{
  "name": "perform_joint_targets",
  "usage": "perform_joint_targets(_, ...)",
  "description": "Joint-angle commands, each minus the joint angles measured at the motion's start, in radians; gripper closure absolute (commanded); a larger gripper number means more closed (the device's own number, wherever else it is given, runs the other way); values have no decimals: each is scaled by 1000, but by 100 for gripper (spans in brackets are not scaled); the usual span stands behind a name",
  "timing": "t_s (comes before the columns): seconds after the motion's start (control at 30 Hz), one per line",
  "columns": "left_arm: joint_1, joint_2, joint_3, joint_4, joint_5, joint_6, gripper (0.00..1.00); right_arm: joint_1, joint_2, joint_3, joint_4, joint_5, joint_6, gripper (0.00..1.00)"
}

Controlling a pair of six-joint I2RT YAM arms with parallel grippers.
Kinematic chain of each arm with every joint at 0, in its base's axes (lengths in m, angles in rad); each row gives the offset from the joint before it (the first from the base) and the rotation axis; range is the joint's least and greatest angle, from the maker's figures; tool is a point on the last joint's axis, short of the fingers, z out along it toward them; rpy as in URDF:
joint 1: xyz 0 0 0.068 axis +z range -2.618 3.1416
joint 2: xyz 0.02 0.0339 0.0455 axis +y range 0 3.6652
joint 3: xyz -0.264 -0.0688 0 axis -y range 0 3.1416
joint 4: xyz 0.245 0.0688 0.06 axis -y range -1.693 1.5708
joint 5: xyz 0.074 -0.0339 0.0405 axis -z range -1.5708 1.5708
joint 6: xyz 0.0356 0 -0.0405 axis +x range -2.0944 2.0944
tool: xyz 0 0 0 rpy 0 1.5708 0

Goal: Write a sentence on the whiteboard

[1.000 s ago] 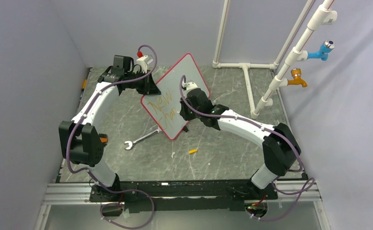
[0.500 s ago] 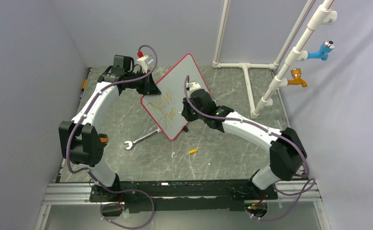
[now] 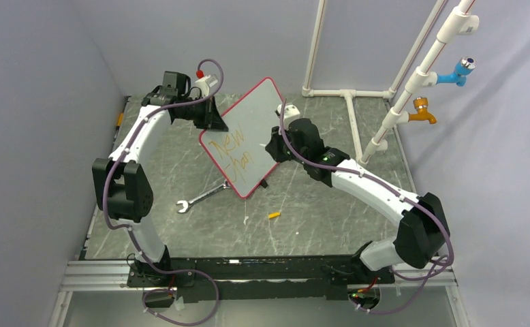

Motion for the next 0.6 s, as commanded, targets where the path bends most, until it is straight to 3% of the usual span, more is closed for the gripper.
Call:
perform_joint_targets(0.0, 13, 20, 41, -44, -58, 90, 100, -32, -53, -25, 109, -91, -49, 100)
perform_joint_targets(0.2, 28, 73, 80, -67, -60, 95, 100, -91, -38, -61, 191, -163, -46, 100)
perform_joint_targets(0.57, 40, 82, 40, -43, -69, 94, 100, -94, 85, 5, 201, -225, -51, 100)
